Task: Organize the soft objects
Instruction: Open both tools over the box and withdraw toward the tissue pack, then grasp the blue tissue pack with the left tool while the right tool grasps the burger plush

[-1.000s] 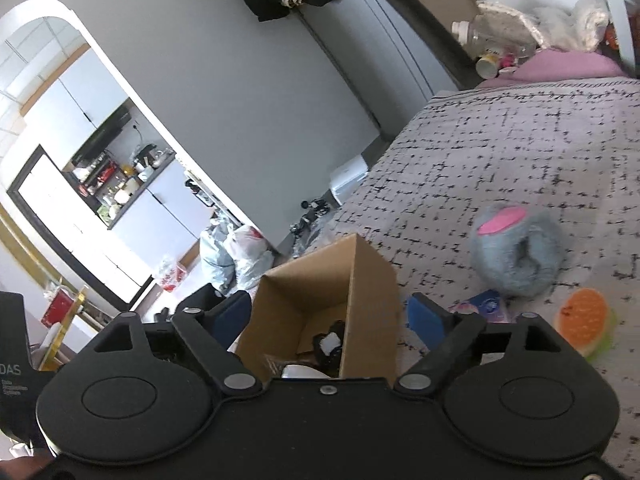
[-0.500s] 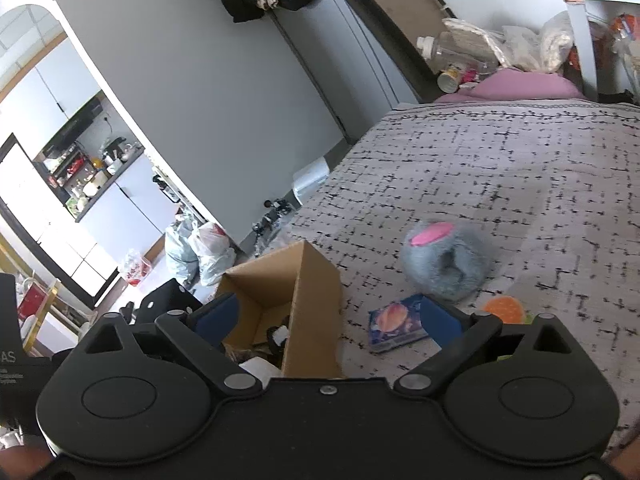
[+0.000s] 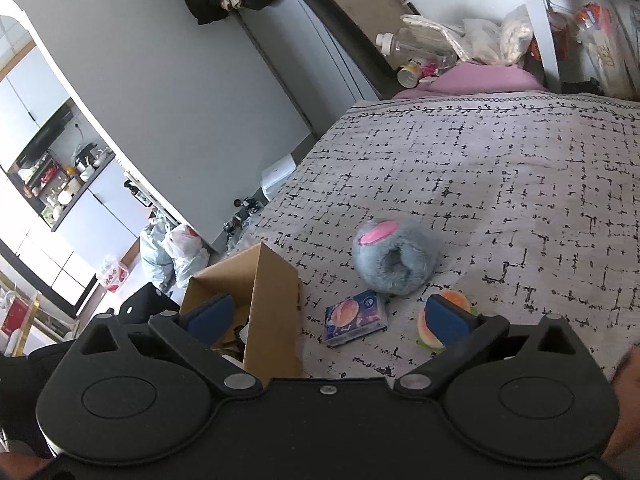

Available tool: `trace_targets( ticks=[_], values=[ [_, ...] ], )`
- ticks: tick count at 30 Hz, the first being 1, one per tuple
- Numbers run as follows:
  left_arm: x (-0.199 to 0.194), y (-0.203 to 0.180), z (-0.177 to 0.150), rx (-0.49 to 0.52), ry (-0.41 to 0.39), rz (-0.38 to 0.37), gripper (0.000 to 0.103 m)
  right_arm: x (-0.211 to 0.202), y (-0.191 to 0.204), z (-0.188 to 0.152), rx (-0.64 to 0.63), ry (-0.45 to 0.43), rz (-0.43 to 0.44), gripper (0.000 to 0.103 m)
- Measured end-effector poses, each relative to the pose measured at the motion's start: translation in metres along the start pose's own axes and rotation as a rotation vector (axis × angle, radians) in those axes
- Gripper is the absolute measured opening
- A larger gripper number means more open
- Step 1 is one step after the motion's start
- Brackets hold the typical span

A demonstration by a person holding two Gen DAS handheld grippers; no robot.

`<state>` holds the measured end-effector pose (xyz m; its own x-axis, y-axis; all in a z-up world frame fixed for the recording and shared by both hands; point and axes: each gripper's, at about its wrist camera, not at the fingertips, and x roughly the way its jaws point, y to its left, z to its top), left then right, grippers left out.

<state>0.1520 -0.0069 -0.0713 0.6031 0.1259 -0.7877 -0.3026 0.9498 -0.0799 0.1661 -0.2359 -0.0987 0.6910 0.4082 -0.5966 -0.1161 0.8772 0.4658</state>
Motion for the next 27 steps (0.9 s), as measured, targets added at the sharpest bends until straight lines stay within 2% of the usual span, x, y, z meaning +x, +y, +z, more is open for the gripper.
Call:
trace_targets(
  ticks=[27],
  values=[
    [0.005,-0.042,0.0,0.021,-0.002,-0.062,0.089,-0.009,-0.039,0.012,0.103,0.017,-0.063,0.103]
  ],
)
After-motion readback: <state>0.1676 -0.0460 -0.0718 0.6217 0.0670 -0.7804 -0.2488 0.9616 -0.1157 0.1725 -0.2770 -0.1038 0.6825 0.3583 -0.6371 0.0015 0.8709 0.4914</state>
